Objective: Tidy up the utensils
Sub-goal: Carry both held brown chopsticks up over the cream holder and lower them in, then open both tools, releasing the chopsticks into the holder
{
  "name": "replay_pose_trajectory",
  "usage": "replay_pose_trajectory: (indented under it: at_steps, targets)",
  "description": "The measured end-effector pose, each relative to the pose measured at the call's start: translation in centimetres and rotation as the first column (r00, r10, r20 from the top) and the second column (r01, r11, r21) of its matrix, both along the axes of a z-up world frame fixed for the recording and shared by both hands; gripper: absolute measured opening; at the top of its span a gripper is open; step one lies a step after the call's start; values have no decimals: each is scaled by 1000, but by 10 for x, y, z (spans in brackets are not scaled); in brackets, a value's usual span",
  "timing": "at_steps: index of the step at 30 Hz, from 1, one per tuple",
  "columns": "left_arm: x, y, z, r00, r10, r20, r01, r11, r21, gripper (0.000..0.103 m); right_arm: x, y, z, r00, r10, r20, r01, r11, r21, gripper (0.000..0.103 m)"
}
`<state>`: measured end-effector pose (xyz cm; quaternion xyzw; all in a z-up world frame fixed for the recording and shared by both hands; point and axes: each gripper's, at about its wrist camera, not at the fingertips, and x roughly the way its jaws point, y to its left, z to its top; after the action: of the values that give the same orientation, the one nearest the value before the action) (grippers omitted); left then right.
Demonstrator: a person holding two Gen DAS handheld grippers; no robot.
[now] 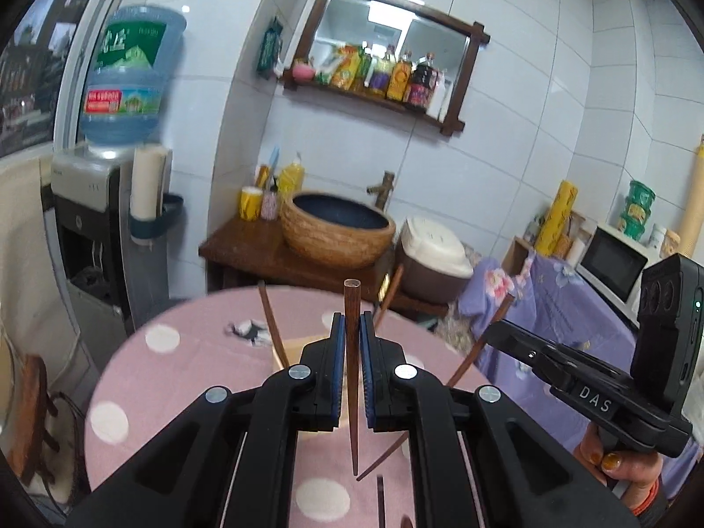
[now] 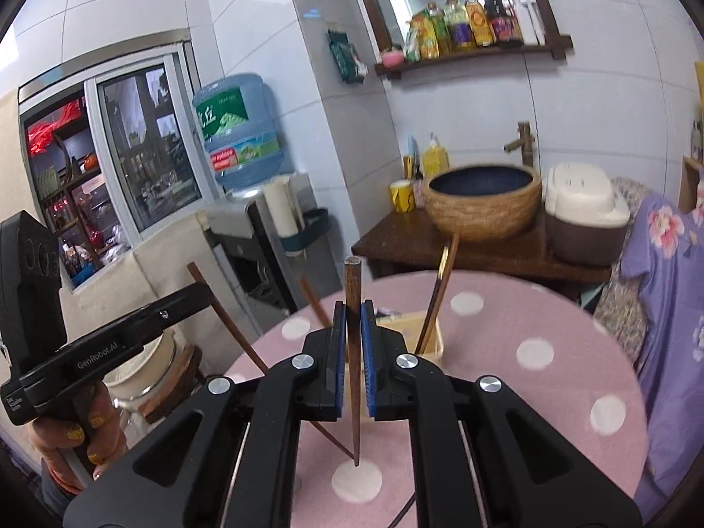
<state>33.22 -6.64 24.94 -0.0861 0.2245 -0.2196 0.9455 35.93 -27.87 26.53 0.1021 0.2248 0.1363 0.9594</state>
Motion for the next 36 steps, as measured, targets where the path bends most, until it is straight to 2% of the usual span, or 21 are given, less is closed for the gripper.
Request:
replay_pose_trajectory:
  at_steps: [5, 9, 12, 15, 23, 30, 36]
  targets:
    - [21, -5, 49, 990, 73, 118, -74, 997, 10, 8, 28, 0, 49, 993, -59, 97, 62, 998, -27, 8]
    - [45, -13, 58, 982, 126, 143, -132, 991, 35, 8, 60, 0, 60, 987, -114, 115, 118, 993, -29, 8]
    - [63, -17, 44, 983, 144, 117, -150, 988, 36, 8, 81, 1, 46, 984, -146, 98, 151, 988, -44, 8]
    - [76, -20, 17, 986, 152, 66, -156, 986, 57, 8, 97, 1, 22, 985, -162, 51, 165, 984, -59, 8]
    - [84, -24, -50, 988, 150, -30, -146, 982, 119, 8, 111, 1, -33, 988, -151, -38, 148, 986, -78, 8]
    - [91, -25, -83, 982, 160, -95, -146, 979, 144, 8, 112, 0, -62, 984, -157, -80, 150, 985, -88, 8]
    - [91, -25, -94, 981, 152, -121, -134, 980, 145, 8, 110, -2, -73, 983, -163, -80, 157, 985, -77, 8]
